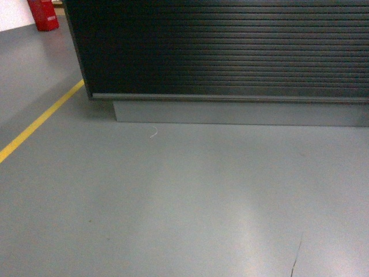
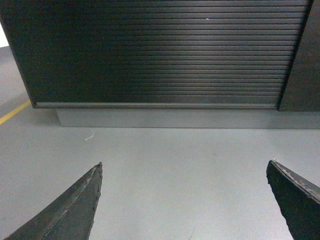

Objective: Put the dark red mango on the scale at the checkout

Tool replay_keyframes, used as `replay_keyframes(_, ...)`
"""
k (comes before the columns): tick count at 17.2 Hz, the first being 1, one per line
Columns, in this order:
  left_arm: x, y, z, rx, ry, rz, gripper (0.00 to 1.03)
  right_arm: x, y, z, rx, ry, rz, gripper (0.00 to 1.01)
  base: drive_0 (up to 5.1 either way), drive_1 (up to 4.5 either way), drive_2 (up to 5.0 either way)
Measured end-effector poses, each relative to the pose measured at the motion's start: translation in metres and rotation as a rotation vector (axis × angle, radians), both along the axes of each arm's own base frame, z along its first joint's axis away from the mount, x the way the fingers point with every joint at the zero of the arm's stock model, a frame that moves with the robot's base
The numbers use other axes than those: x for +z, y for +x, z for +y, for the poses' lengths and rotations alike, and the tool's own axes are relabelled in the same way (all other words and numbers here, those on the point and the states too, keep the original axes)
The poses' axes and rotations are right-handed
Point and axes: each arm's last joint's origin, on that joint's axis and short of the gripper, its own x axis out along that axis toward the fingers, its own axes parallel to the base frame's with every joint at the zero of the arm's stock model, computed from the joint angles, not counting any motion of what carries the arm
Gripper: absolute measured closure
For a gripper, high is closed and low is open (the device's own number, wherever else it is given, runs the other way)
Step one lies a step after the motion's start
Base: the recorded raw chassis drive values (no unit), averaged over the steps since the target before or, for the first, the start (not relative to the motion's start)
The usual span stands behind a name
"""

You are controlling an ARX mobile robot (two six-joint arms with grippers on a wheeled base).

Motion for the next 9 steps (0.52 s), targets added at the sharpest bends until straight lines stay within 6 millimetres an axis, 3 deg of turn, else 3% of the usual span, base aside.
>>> replay_keyframes(9,-0.0001,0.0,0.0,0.0,0.0,0.001,0.05,0.0,0.0,0.0,0.0,0.0,0.0,0.03,0.1,4.41,-4.3)
